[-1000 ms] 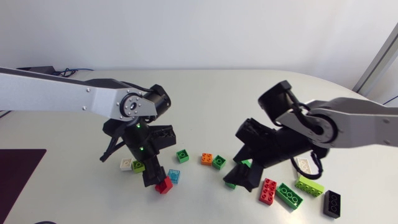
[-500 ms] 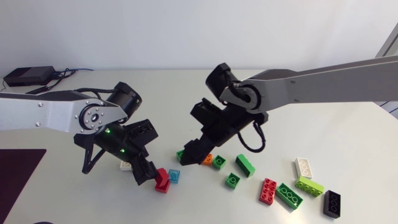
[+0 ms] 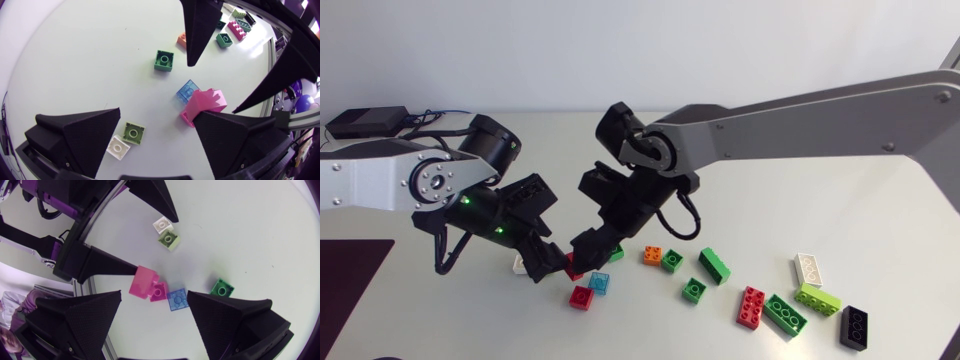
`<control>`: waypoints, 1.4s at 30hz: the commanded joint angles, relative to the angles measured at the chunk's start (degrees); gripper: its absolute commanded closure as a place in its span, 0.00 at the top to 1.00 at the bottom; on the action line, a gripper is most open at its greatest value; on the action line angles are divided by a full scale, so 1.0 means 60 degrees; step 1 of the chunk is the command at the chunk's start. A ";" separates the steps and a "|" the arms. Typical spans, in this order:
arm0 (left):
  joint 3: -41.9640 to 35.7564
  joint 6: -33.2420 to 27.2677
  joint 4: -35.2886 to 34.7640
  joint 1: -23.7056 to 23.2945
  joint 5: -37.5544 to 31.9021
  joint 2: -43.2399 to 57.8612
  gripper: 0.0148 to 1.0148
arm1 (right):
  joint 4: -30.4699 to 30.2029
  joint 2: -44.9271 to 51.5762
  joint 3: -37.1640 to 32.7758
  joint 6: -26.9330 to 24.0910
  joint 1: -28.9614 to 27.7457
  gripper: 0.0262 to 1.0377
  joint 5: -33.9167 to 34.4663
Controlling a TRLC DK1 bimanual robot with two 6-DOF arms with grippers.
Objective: Sort duplo bricks by size, large to the right and small to the left
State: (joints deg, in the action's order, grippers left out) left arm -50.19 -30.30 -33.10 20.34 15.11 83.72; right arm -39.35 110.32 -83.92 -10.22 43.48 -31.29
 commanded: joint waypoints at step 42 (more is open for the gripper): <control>0.0602 -0.0296 -0.0342 -0.0606 0.0645 -0.0243 0.97 | -0.0736 0.1125 -0.1453 0.0326 0.0355 0.91 0.0381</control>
State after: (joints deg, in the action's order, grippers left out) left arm -48.21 -31.64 -35.31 16.95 18.26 81.78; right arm -43.03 114.63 -91.72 -9.78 46.06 -28.73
